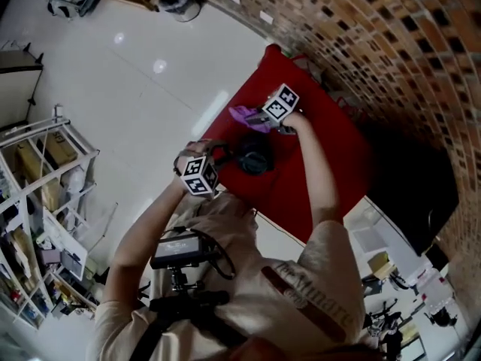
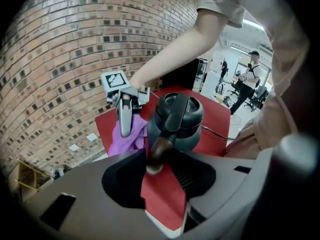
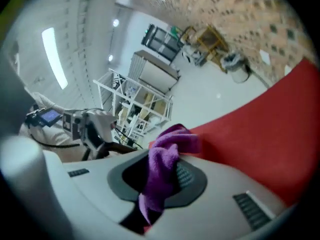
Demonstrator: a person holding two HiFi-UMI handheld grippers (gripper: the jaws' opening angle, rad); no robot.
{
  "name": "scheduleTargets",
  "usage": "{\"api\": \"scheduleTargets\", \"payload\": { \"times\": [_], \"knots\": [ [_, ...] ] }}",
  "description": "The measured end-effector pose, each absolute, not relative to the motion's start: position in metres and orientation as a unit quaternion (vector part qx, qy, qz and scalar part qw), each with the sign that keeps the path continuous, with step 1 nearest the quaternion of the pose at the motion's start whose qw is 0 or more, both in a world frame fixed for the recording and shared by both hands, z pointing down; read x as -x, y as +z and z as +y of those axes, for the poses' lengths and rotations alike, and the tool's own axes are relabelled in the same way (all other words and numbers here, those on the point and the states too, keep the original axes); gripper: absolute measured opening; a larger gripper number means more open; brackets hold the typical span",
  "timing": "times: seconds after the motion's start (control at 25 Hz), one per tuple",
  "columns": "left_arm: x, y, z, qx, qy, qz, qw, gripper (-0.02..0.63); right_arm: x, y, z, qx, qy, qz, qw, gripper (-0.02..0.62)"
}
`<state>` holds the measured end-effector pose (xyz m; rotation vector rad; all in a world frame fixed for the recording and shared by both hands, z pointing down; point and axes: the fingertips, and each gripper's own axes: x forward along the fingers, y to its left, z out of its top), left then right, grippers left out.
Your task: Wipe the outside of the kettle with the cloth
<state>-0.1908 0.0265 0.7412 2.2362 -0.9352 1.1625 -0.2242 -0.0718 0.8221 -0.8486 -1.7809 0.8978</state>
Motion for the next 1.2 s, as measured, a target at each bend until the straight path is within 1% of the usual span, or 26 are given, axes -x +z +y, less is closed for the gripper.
{"api": "scheduleTargets", "payload": {
  "times": [0.12, 0.24, 0.36, 0.52, 0.6, 0.72, 0.88, 0.96, 1.04, 1.12, 1.2],
  "knots": [
    [0.196, 0.743, 0.025, -0.806, 0.420, -0.351, 0.225, 0.160, 0.200, 0.765, -0.093, 0.330, 0.343, -0.776, 0.414, 0.078],
    [0.199, 0.747, 0.023, -0.799, 0.434, -0.352, 0.224, 0.160, 0.189, 0.753, -0.074, 0.347, 0.341, -0.779, 0.395, 0.078],
    [0.197, 0.752, 0.020, -0.794, 0.451, -0.343, 0.220, 0.159, 0.192, 0.793, -0.062, 0.323, 0.357, -0.776, 0.406, 0.080],
    [0.196, 0.753, 0.020, -0.787, 0.461, -0.344, 0.222, 0.160, 0.194, 0.883, -0.065, 0.241, 0.411, -0.758, 0.446, 0.080],
    [0.197, 0.753, 0.021, -0.783, 0.467, -0.345, 0.224, 0.160, 0.192, 0.910, -0.068, 0.206, 0.441, -0.751, 0.446, 0.080],
    [0.197, 0.755, 0.019, -0.777, 0.474, -0.347, 0.224, 0.160, 0.185, 0.891, -0.097, 0.170, 0.473, -0.766, 0.400, 0.080],
    [0.198, 0.756, 0.019, -0.776, 0.481, -0.342, 0.222, 0.160, 0.153, 0.790, -0.139, 0.132, 0.478, -0.826, 0.269, 0.078],
    [0.201, 0.757, 0.018, -0.773, 0.487, -0.342, 0.219, 0.160, 0.141, 0.758, -0.121, 0.140, 0.444, -0.847, 0.255, 0.078],
    [0.202, 0.758, 0.018, -0.768, 0.496, -0.342, 0.215, 0.160, 0.140, 0.764, -0.093, 0.132, 0.427, -0.856, 0.258, 0.080],
    [0.202, 0.759, 0.018, -0.764, 0.506, -0.340, 0.211, 0.156, 0.139, 0.794, -0.091, 0.074, 0.464, -0.851, 0.234, 0.078],
    [0.201, 0.760, 0.017, -0.761, 0.514, -0.338, 0.207, 0.155, 0.131, 0.844, -0.098, 0.007, 0.507, -0.830, 0.233, 0.077]
  ]
}}
